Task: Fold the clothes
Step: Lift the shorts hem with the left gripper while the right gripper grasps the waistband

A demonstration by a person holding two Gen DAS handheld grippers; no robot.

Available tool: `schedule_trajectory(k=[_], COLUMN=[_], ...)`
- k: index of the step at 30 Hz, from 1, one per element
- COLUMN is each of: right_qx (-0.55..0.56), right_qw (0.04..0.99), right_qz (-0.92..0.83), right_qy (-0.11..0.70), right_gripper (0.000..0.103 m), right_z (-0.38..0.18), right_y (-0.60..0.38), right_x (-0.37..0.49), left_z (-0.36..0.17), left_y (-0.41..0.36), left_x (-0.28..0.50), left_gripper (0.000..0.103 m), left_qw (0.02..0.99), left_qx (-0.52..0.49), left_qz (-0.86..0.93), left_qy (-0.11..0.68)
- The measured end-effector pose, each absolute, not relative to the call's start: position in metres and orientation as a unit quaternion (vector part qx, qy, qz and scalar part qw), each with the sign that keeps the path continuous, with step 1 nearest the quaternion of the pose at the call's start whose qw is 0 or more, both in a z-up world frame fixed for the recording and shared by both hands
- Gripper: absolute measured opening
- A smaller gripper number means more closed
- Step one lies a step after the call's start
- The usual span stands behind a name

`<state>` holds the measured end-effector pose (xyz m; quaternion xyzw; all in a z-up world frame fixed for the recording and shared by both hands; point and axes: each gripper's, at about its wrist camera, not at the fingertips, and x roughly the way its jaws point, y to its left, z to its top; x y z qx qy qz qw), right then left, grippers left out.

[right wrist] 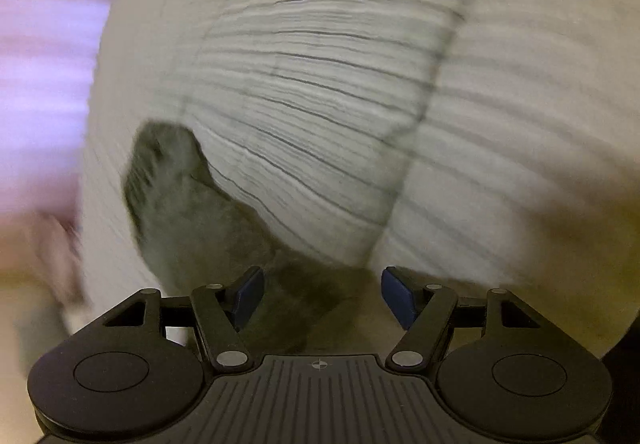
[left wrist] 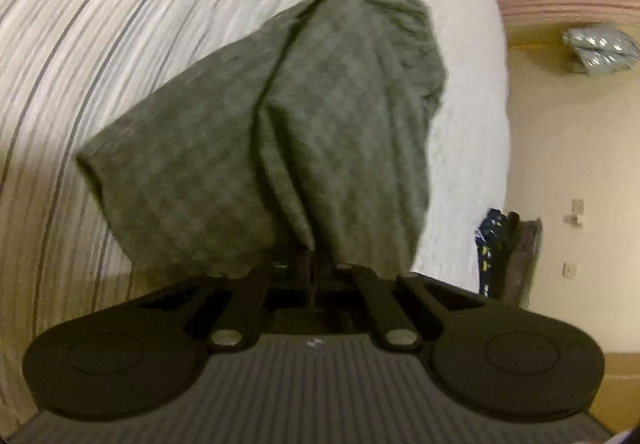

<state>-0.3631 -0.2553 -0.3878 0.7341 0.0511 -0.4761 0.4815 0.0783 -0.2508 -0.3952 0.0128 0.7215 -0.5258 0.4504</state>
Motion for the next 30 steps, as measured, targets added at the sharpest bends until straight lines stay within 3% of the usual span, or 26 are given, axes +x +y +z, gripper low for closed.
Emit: schedule_trajectory(k=[2,3,4,7,14,24,25,26,27,28,29,30], right_qx=[0.750,0.751,0.749,0.734,0.706,0.692,0.685,0.677,0.667,0.657,0.649,0.646], right_qw=[0.469,0.468,0.472,0.497,0.558,0.534,0.538,0.545,0.553,0.559,0.566,0.572], right_qz=[-0.466,-0.465,-0.465,-0.462,-0.436,-0.478,-0.482,-0.485,-0.488,-0.493,-0.498,-0.497], right_qy=[0.016,0.008,0.000,-0.022,-0.032,0.086,0.094,0.102,0.107,0.108,0.101,0.092], right_gripper=[0.041,0.017,0.008,0.001,0.000,0.001,0.002,0.013,0.050,0.072,0.084,0.083], right_z=[-0.394,-0.395,-0.393,-0.379,-0.347,-0.377,-0.375,-0.373,-0.370,-0.367,-0.365,-0.365], right_y=[-0.253,-0.253,-0.253,-0.254,-0.259,-0.233,-0.232,-0.232,-0.231,-0.229,-0.225,-0.223], right_x=[-0.363,-0.362,-0.362,-0.359,-0.334,-0.316,-0.315,-0.314,-0.313,-0.313,-0.314,-0.312], left_z=[-0.383,-0.376,-0.369,-0.345,-0.306,-0.371,-0.369,-0.367,-0.365,-0.362,-0.359,-0.357], left_y=[-0.253,-0.253,-0.253,-0.252,-0.246,-0.236,-0.235,-0.235,-0.234,-0.232,-0.230,-0.228], left_x=[0.083,0.087,0.093,0.115,0.158,0.151,0.152,0.154,0.156,0.161,0.165,0.170], left_gripper=[0.000,0.000,0.000,0.000,0.000,0.001,0.001,0.002,0.006,0.009,0.019,0.029], left_qw=[0.449,0.449,0.451,0.462,0.486,0.490,0.490,0.489,0.489,0.493,0.497,0.500], left_qx=[0.023,0.028,0.031,0.039,0.079,0.195,0.190,0.186,0.181,0.174,0.166,0.159], left_qz=[-0.547,-0.556,-0.563,-0.583,-0.619,-0.591,-0.593,-0.594,-0.595,-0.596,-0.597,-0.597], left_qy=[0.706,0.699,0.692,0.667,0.612,0.610,0.611,0.611,0.611,0.609,0.608,0.606])
